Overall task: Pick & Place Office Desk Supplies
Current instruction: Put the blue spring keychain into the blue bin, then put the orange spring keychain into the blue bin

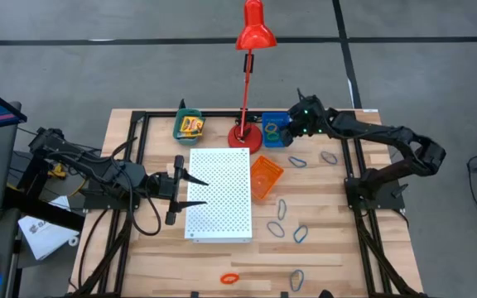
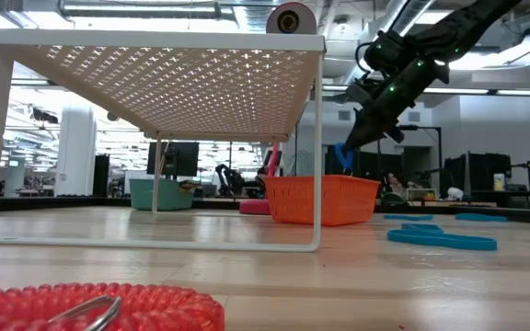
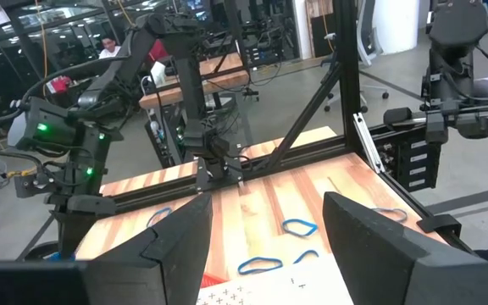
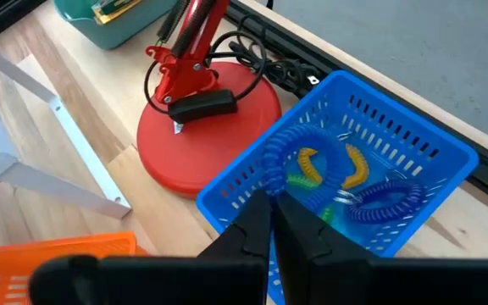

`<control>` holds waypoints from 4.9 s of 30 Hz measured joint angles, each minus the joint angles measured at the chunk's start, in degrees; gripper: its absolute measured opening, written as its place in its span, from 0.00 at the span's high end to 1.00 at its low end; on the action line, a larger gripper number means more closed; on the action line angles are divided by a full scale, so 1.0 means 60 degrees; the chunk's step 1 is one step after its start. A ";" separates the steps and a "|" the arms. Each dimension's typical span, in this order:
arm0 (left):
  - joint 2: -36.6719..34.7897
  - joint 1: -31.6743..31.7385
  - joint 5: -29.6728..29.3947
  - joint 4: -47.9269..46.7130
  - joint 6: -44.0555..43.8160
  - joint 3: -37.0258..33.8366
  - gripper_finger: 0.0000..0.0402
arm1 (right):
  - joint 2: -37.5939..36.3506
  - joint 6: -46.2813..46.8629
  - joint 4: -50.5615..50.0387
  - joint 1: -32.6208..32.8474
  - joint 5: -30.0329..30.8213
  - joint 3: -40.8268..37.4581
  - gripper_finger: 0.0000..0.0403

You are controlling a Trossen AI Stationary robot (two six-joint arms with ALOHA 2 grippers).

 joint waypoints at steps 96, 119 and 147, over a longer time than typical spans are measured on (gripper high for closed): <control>0.7585 -0.5217 -0.1749 -0.0383 -0.3917 0.1593 0.46 | 0.3330 0.1568 0.1196 1.3693 0.7662 0.4255 0.67; 1.0155 -0.3785 -0.1044 0.0087 -0.3040 0.3198 0.57 | 0.3330 0.0313 0.2392 1.4856 0.8773 0.4251 0.67; 1.0984 -0.3513 -0.0314 0.1246 -0.4295 0.3226 0.72 | 0.3337 0.0395 0.2331 1.4943 0.8790 0.4251 0.67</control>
